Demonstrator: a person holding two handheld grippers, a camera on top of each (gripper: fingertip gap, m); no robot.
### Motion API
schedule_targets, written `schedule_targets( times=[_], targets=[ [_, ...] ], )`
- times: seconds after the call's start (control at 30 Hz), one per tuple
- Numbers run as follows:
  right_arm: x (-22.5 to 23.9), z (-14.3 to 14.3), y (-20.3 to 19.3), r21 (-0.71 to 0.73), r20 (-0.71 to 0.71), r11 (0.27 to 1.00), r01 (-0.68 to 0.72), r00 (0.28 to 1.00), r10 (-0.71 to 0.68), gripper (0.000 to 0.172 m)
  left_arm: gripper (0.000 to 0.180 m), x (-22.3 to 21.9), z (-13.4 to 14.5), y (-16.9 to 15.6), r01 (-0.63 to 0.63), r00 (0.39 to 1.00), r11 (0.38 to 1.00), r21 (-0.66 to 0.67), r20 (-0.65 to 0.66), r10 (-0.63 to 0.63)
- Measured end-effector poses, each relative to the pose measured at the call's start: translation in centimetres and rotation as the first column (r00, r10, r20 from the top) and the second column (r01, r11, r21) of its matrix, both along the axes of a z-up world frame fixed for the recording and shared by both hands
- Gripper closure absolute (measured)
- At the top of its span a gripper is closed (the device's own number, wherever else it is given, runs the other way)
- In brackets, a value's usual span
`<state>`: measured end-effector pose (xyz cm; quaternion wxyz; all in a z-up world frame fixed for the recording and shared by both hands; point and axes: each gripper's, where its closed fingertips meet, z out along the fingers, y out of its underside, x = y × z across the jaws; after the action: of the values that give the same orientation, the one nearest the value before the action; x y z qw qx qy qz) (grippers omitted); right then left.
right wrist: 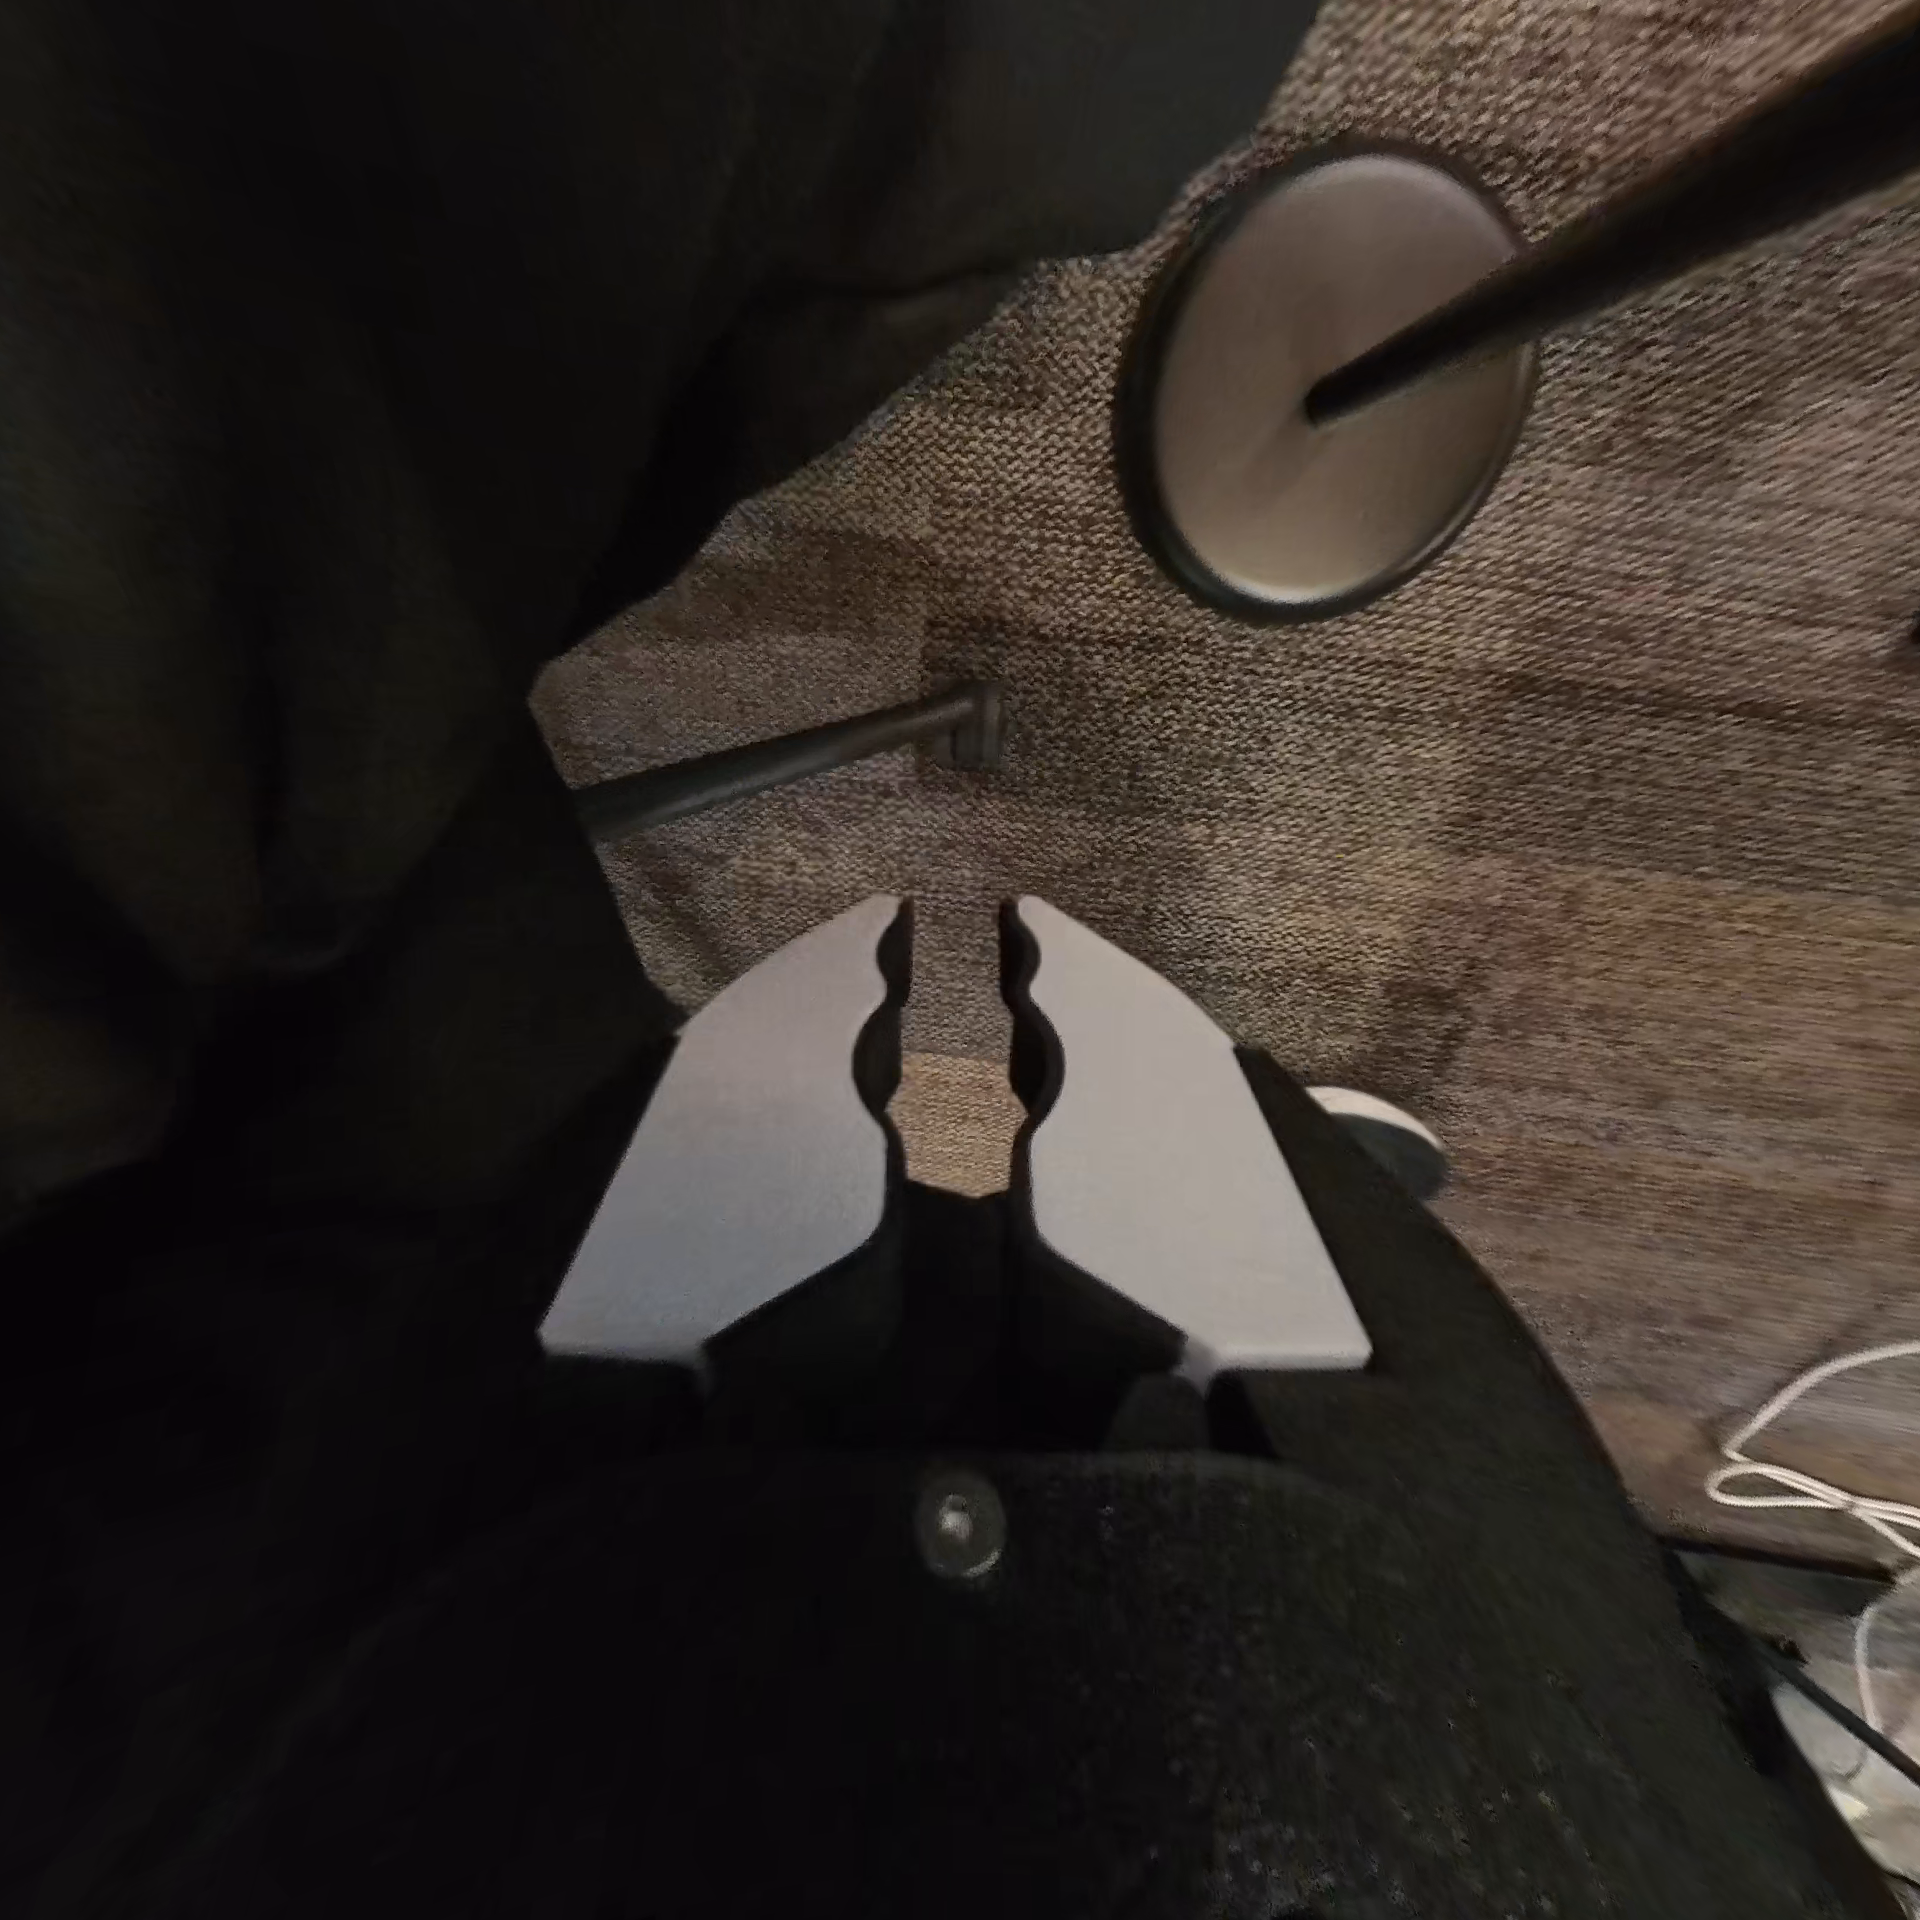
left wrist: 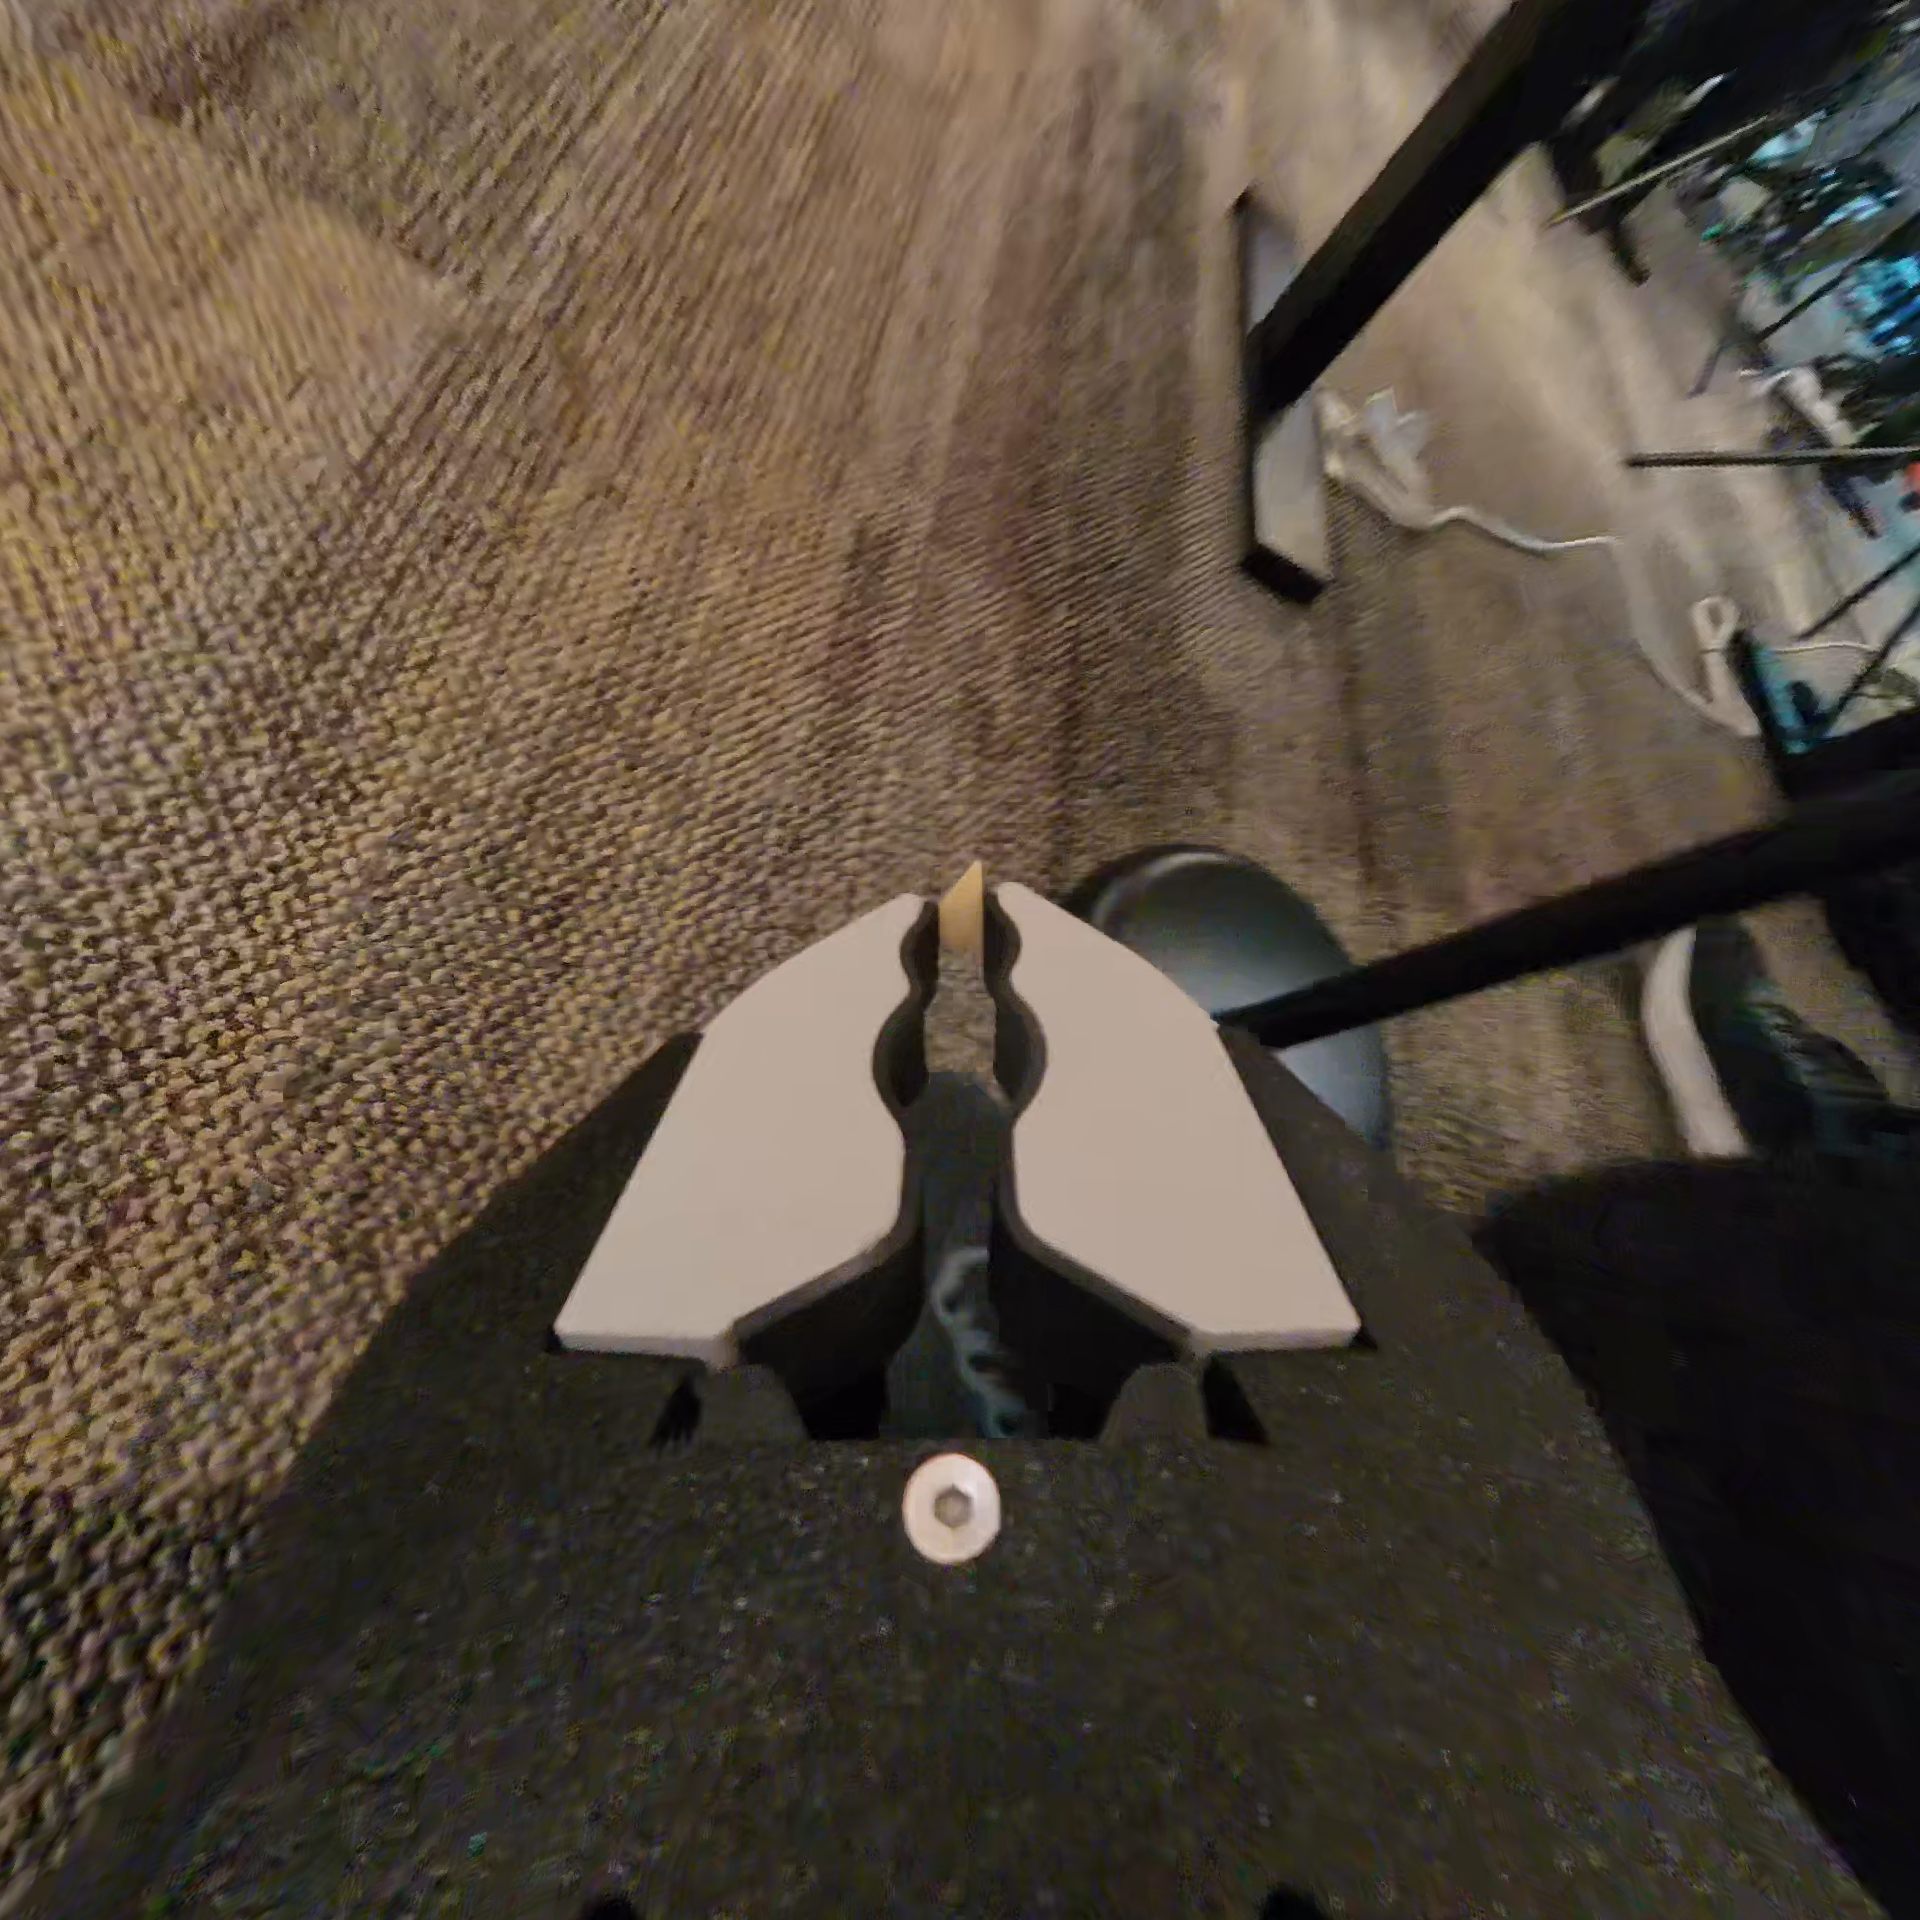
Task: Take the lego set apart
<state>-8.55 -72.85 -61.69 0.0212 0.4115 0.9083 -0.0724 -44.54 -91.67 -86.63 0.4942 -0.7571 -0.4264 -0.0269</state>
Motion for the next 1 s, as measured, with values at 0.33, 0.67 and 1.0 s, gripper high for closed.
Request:
schedule_targets(
  times=[0.33,0.67,1.0],
  targets=[
    [10.0,5.7,3.1,-0.058,-0.303,0.998,0.025,0.952,-0.041,0.157,0.173,20.5,25.6,0.9,0.200,0.943,0.970,0.137,-0.294,-0.153],
    [22.4,6.0,10.5,-0.305,-0.337,0.922,0.239,0.878,-0.339,0.158,0.173,38.5,47.3,17.7,0.605,0.687,0.795,0.049,-0.536,-0.490],
    [27.0,4.2,18.8,-0.527,-0.018,0.666,0.527,0.777,-0.629,0.162,0.173,48.9,54.5,53.2,0.773,0.594,0.603,0.198,-0.561,-0.577]
  ],
)
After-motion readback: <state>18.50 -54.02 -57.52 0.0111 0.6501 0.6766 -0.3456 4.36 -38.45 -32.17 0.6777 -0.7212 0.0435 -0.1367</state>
